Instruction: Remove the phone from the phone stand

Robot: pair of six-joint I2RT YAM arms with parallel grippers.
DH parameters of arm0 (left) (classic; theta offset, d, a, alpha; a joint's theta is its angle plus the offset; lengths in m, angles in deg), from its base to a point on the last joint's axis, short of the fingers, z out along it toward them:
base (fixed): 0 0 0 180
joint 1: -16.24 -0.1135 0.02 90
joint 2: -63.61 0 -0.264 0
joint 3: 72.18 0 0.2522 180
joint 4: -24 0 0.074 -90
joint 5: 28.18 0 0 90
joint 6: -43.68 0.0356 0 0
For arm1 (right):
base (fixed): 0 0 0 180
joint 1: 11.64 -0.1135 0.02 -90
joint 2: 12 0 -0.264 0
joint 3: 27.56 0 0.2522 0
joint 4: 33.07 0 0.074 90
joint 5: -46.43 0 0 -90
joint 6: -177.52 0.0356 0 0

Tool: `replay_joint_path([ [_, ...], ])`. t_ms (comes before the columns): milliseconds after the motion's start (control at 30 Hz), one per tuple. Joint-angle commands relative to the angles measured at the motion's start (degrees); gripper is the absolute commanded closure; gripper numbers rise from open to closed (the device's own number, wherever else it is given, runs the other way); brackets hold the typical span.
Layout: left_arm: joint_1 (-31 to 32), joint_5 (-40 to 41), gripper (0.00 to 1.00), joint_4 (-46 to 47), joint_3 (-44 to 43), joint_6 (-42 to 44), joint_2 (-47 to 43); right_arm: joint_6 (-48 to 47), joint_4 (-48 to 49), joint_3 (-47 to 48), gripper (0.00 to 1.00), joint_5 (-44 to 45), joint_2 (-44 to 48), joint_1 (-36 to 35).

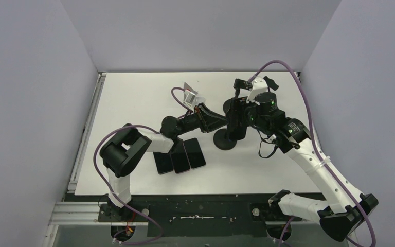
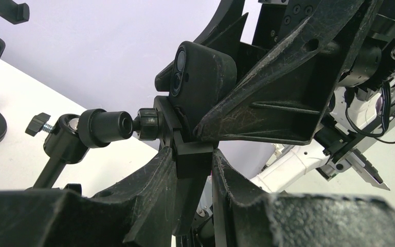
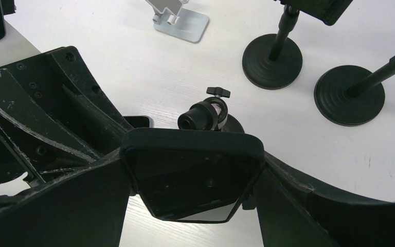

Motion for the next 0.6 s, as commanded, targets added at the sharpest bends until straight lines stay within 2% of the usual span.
replay_joint_path([
  [0,0.4,2.1,1.00,-3.7,-2.2,0.0,2.4,4.4,8.8,2.8,1.00,-17.1,3.7,-2.4],
  [567,0.4,0.9,1.00,-3.7,-2.0,-1.1,2.1,2.5,8.5,0.0,1.00,-16.3,4.4,-2.4],
])
